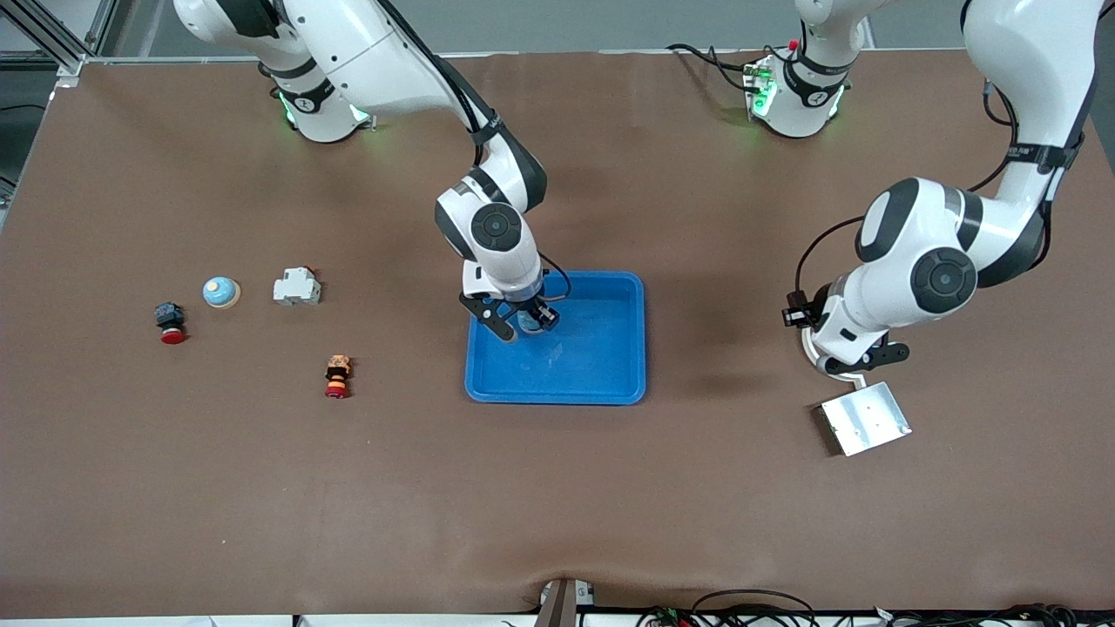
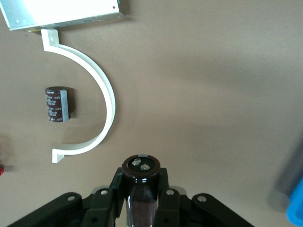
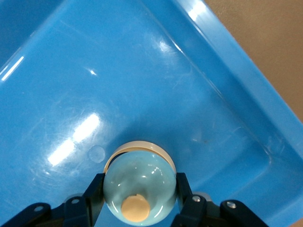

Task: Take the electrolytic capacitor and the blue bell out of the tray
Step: 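Carry the capacitor toward the bracket while the right gripper carries the bell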

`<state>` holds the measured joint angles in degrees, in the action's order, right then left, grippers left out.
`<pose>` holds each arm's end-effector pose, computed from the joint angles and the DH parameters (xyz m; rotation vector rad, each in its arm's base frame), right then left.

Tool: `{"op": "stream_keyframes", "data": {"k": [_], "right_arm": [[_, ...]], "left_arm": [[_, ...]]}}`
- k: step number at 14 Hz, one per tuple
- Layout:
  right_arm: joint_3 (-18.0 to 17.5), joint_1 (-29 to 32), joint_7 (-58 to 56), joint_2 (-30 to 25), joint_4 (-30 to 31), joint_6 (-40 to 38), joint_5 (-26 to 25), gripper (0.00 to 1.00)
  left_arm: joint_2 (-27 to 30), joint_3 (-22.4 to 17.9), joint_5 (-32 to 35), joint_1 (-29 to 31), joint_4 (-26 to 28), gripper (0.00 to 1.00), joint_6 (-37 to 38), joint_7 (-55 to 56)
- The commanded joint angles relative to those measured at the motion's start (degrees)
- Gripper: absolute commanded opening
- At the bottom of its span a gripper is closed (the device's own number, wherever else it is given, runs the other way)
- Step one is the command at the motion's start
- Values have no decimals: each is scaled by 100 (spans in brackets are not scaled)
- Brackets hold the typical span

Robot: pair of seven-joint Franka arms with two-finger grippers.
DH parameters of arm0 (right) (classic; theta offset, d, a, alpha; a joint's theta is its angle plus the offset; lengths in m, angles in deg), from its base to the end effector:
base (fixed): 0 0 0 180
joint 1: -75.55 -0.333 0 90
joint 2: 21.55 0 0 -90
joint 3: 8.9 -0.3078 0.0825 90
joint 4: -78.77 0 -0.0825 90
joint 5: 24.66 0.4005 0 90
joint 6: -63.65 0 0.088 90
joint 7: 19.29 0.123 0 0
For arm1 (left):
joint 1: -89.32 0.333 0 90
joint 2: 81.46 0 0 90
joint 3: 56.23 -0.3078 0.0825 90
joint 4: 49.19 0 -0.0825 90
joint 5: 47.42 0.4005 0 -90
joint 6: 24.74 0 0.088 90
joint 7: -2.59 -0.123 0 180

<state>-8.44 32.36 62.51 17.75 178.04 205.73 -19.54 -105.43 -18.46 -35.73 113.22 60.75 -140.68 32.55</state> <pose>0.4997 0.4628 0.1559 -2.8508 1.1201 0.0268 0.5879 -0.1208 0.2658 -3.1039 -0.2879 0.3599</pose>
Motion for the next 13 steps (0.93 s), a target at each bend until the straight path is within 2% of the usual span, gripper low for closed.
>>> {"op": "stream_keyframes", "data": {"k": [1, 9, 13], "right_arm": [[59, -49, 170, 87, -146, -40, -116, 0], [59, 293, -14, -19, -409, -330, -99, 0], [51, 635, -558, -194, -427, -513, -90, 0]], "left_arm": [[-466, 38, 334, 53, -287, 0, -86, 35], [-1066, 11, 817, 27, -412, 0, -174, 123], [-1224, -67, 932, 1, -412, 0, -235, 150]]}}
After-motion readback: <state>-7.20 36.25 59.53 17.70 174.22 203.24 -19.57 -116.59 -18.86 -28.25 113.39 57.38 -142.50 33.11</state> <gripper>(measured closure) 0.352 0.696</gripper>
